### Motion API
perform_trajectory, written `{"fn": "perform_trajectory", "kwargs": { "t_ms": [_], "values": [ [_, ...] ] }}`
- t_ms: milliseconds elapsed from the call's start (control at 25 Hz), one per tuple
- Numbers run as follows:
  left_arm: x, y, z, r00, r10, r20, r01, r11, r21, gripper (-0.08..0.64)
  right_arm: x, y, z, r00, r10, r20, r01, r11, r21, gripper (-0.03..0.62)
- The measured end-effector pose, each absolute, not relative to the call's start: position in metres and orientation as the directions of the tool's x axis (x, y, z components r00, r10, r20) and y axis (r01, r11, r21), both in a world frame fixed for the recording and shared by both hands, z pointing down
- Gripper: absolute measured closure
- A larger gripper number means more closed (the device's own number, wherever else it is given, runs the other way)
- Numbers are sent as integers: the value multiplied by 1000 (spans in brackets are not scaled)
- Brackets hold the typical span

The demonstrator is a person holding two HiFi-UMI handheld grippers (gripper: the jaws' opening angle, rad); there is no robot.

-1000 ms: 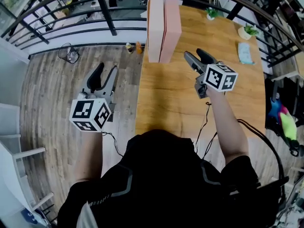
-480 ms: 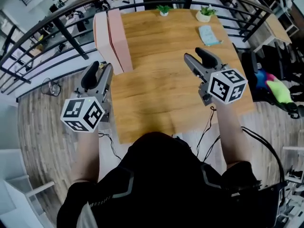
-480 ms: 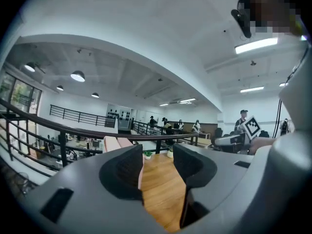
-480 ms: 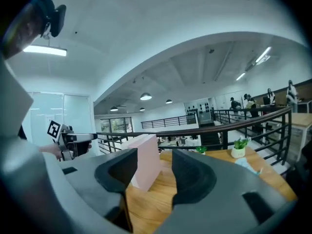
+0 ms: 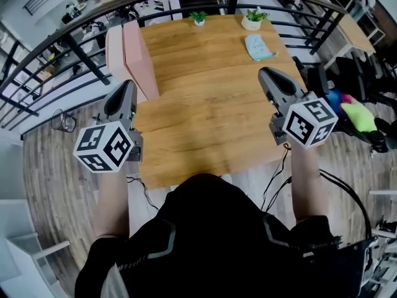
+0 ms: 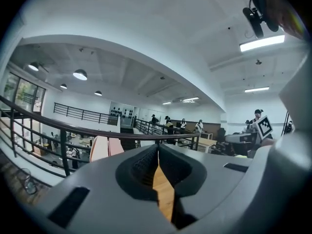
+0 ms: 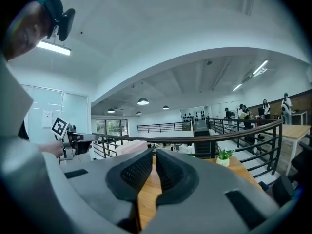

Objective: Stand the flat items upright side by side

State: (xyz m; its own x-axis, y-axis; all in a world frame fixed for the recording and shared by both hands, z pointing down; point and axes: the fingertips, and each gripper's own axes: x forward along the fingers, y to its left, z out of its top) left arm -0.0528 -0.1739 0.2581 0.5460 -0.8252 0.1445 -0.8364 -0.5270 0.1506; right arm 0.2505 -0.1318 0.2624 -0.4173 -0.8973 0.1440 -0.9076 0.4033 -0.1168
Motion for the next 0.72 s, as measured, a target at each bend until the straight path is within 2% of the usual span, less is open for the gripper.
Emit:
{"fn": "perform_trajectory", "kwargs": {
  "t_ms": [120, 320, 440, 560, 720],
  "values": [
    [-41, -168, 249, 551, -825, 126, -835, -541, 104, 531, 265, -128, 258, -400, -907, 128, -915, 387, -114, 577],
    [-43, -166, 252, 541, -827, 155, -840, -526, 131, 531, 278, -130, 253, -405, -907, 111, -911, 390, -133, 578],
    [-50, -163, 249, 503, -850, 157, -864, -495, 88, 531, 277, -133, 253, -409, -905, 117, -911, 397, -110, 578],
    [-52, -159, 243, 487, -863, 136, -873, -483, 61, 531, 274, -135, 254, -414, -903, 118, -910, 406, -88, 578],
    [-64, -161, 238, 440, -894, 88, -897, -432, 99, 531, 270, -140, 254, -414, -903, 117, -910, 408, -71, 578]
  ]
}}
